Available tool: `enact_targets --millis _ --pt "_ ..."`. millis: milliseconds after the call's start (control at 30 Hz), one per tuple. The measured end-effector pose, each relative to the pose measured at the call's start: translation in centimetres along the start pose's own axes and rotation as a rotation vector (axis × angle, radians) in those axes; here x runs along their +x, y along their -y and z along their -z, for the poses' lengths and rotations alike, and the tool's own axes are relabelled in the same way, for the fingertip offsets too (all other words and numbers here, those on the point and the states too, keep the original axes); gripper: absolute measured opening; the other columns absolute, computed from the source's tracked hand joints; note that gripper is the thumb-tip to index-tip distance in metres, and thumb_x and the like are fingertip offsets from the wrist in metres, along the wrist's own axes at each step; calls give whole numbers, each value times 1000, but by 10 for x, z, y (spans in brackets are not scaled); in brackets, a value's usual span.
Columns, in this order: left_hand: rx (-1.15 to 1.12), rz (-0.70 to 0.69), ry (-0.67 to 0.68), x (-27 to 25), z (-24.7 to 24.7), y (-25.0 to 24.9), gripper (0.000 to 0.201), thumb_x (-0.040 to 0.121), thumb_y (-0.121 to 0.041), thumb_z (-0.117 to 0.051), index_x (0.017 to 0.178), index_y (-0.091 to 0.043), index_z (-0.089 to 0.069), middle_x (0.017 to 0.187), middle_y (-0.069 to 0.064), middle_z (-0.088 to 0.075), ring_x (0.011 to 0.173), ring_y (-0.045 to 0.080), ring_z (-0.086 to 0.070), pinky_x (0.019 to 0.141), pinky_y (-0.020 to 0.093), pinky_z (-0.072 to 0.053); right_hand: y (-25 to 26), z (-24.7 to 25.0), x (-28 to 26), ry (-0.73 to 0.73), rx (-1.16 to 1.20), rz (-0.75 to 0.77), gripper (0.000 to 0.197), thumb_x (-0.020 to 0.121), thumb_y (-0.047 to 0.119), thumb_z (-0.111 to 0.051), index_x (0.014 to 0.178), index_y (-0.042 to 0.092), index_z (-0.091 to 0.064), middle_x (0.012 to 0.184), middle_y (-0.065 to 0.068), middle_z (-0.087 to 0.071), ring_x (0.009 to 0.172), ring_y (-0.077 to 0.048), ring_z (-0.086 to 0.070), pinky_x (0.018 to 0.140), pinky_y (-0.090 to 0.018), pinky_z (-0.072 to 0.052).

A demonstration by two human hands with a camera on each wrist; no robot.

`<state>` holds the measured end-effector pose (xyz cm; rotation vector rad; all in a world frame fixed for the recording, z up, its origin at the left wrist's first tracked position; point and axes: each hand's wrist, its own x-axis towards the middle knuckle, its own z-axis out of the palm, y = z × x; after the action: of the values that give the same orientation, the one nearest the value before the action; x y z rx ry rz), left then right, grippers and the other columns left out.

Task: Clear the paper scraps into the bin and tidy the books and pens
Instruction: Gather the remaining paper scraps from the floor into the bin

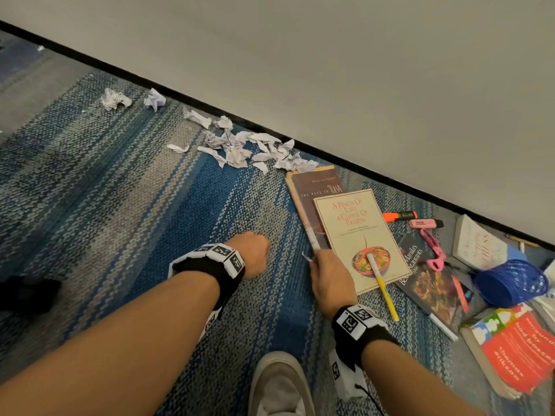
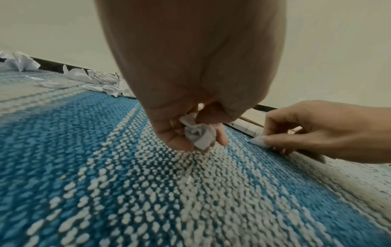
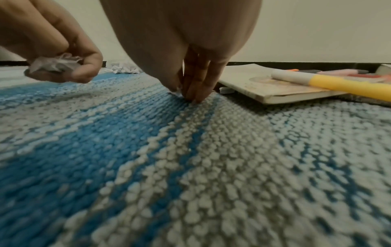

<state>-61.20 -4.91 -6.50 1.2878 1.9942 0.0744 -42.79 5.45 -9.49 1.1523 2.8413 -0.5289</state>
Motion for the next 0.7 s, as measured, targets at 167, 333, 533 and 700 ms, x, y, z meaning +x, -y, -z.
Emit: enact_targets --millis 167,333,533,700 --pt "30 35 -34 4 0 1 26 94 -17 -43 103 -4 -64 103 15 -66 93 32 -63 82 39 -53 -34 26 -12 -114 100 -69 13 99 23 -42 90 13 -41 76 -1 -45 63 -17 -40 61 -30 -27" --pt "57 31 -35 11 -5 -3 28 94 -17 -42 107 -6 -64 109 16 -66 99 33 -62 88 41 -52 -85 54 -4 -212 55 -282 10 95 15 -49 88 8 -47 81 -9 -50 72 -27 -47 64 -31 -29" --pt "62 13 -52 15 -2 -6 30 97 -16 -38 110 -5 -62 111 15 -65 101 31 -61 89 39 -51 -76 42 1 -136 63 -147 10 91 8 -54 95 10 -63 88 -6 -65 78 -26 -59 66 -32 -44" --pt "21 42 -112 22 7 3 36 99 -23 -35 99 -2 -64 103 15 -62 91 31 -60 84 39 -50 -46 16 10 -129 69 -168 18 91 21 -58 102 9 -66 103 -8 -58 90 -27 -58 81 -32 -43"
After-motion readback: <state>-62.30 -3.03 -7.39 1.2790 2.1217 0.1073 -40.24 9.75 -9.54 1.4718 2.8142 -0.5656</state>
